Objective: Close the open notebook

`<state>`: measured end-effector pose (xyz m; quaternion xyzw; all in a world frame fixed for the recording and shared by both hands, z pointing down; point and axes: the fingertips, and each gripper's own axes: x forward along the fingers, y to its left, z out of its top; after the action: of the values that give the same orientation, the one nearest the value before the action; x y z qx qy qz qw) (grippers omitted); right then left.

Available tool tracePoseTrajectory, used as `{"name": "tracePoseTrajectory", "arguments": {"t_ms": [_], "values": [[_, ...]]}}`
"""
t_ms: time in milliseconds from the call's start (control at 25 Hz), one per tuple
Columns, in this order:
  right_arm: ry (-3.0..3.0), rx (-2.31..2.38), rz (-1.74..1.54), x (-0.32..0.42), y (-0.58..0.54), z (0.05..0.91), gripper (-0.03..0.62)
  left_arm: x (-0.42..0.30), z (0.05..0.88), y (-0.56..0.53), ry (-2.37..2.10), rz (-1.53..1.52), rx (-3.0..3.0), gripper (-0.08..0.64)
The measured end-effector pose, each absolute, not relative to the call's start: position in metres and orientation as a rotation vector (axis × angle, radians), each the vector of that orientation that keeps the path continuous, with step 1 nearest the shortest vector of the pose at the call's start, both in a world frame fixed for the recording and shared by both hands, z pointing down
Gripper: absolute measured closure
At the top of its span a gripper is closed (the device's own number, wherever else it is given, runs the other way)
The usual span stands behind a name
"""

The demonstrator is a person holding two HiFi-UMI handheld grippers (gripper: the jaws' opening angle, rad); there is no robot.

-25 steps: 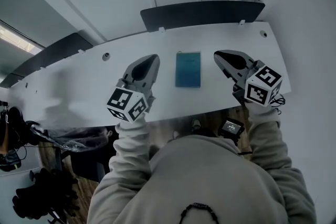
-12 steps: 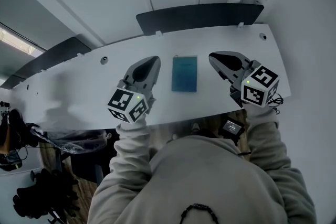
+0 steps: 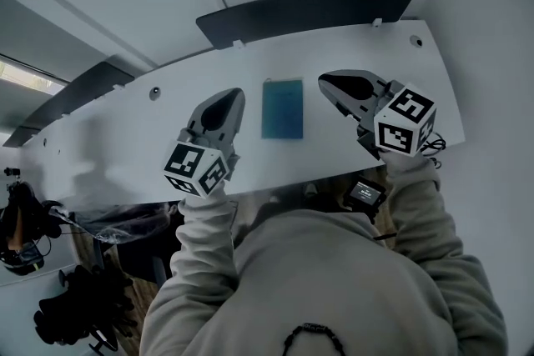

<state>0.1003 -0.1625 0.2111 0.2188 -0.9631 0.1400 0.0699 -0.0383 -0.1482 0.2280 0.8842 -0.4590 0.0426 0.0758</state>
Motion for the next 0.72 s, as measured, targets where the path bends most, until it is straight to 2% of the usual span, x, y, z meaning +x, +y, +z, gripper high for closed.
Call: {"name": "tracePoseTrajectory", "arguments": {"t_ms": [280,720], "values": [[-2.899,0.646,0.434,0.082,-0.171,0.212,0.575,-0.038,0.243,-0.154,-1.272,0.225,2.681,0.565],[-2.845,0.615,0.441,0.051,-0.179,0.229,0.575,-0.058,0.241,-0.166,-1.207,0.087,2.683,0.565]]}}
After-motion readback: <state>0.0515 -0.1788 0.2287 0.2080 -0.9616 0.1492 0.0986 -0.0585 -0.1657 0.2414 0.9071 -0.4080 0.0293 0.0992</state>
